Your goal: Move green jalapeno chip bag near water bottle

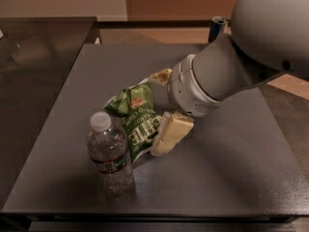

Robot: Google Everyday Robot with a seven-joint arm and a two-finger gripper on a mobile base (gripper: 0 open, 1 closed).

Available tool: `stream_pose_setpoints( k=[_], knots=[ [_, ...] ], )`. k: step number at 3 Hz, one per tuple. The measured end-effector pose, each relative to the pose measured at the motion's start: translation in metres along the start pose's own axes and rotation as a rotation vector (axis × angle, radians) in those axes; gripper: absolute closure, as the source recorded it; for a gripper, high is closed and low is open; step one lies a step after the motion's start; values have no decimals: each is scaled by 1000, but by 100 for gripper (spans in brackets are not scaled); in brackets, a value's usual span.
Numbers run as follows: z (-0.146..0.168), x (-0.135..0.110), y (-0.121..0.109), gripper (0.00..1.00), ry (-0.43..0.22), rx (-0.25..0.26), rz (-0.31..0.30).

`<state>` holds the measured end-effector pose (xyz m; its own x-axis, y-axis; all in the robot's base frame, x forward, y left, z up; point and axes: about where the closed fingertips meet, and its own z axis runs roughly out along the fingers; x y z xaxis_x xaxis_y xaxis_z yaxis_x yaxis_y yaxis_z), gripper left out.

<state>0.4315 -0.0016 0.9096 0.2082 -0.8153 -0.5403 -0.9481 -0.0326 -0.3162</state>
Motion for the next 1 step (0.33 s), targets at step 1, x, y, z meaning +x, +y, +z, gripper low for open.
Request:
stream_pose_setpoints(
  k=[1],
  knots=[
    [0, 0, 0, 0, 0, 0, 0]
  ],
)
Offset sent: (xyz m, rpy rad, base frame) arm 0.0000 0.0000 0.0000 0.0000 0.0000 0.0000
